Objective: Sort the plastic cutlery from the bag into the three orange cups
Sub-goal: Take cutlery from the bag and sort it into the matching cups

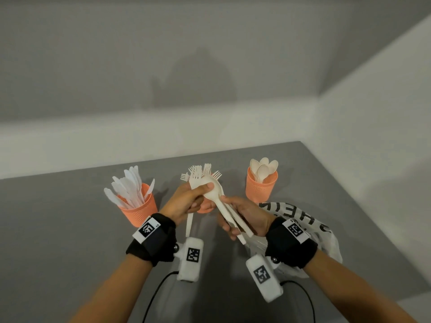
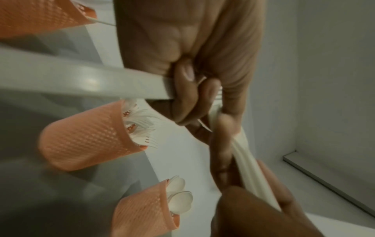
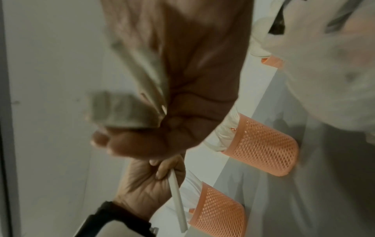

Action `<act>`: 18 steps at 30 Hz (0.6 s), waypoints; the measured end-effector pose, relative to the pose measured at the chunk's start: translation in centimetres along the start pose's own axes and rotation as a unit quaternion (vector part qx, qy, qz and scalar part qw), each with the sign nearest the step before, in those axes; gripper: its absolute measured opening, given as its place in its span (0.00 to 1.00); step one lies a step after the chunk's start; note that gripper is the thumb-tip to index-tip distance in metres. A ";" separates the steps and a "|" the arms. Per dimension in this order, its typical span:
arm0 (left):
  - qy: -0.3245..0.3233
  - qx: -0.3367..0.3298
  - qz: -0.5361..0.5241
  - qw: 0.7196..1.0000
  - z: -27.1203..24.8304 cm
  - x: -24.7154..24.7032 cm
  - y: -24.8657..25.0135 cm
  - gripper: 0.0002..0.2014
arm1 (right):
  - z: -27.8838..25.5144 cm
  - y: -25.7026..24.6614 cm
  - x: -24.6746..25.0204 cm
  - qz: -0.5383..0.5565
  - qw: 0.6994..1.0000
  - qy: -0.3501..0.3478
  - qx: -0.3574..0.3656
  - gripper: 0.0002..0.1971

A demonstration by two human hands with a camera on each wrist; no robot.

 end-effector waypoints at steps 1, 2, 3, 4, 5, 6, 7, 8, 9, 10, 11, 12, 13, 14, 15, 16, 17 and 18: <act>-0.006 -0.011 0.002 1.000 0.1 -0.3 0.6 0.11 | -0.1 -0.5 0.0 -0.013 1.000 -0.005 0.001 0.21; -0.006 -0.027 0.010 1.000 0.2 -0.7 1.3 0.09 | -0.2 -1.1 0.0 -0.027 1.000 0.005 0.002 0.21; 0.004 -0.045 0.027 0.999 0.5 -1.1 2.0 0.07 | -0.3 -1.8 0.0 -0.044 0.999 0.029 0.007 0.20; 0.020 -0.068 0.052 0.996 0.7 -1.6 2.9 0.06 | -0.2 -2.5 0.2 -0.066 0.995 0.065 0.020 0.19; 0.041 -0.093 0.083 0.991 1.0 -2.1 3.6 0.04 | -0.1 -3.3 0.5 -0.090 0.989 0.107 0.046 0.15; 0.063 -0.120 0.115 0.984 1.3 -2.5 4.3 0.04 | 0.0 -4.2 0.9 -0.119 0.979 0.146 0.080 0.11; 0.082 -0.149 0.147 0.974 1.7 -3.1 4.9 0.05 | 0.1 -4.9 1.3 -0.150 0.966 0.180 0.111 0.08; 0.093 -0.175 0.175 0.964 2.0 -3.6 5.4 0.06 | 0.1 -5.6 1.6 -0.174 0.954 0.206 0.131 0.10; 0.094 -0.197 0.195 0.956 2.3 -4.3 5.8 0.06 | 0.0 -6.1 1.8 -0.185 0.946 0.223 0.145 0.11; 0.092 -0.209 0.202 0.952 2.6 -4.9 6.1 0.07 | -0.1 -6.6 1.8 -0.188 0.941 0.231 0.159 0.12; 0.090 -0.209 0.189 0.955 2.9 -5.4 6.3 0.09 | -0.4 -7.0 1.9 -0.189 0.937 0.238 0.171 0.12; 0.091 -0.193 0.159 0.964 3.2 -5.6 6.6 0.11 | -0.6 -7.4 2.1 -0.183 0.934 0.248 0.179 0.13; 0.094 -0.167 0.122 0.974 3.4 -5.5 7.0 0.12 | -0.8 -7.8 2.8 -0.163 0.932 0.265 0.187 0.14; 0.100 -0.143 0.080 0.981 3.7 -5.0 7.4 0.11 | -0.9 -8.2 3.5 -0.133 0.928 0.288 0.197 0.16; 0.111 -0.133 0.039 0.984 4.0 -4.2 7.8 0.10 | -1.2 -8.8 4.5 -0.113 0.917 0.321 0.209 0.17; 0.129 -0.140 0.004 0.982 4.4 -3.1 8.3 0.09 | -1.5 -9.4 5.6 -0.098 0.901 0.358 0.223 0.17; 0.153 -0.161 -0.018 0.975 4.6 -2.1 8.7 0.08 | -1.9 -10.0 6.9 -0.081 0.883 0.395 0.240 0.16; 0.180 -0.187 -0.022 0.965 4.9 -1.0 9.0 0.08 | -2.5 -10.6 7.9 -0.060 0.864 0.425 0.265 0.16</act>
Point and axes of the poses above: each hand's wrist, its own z-axis towards the middle knuckle, its own x-axis out of the back of the hand, y = z × x, the point moved 1 cm from there along z, towards the middle knuckle, and after that the axes turned 2 degrees about -x, right-handed, at the moved point
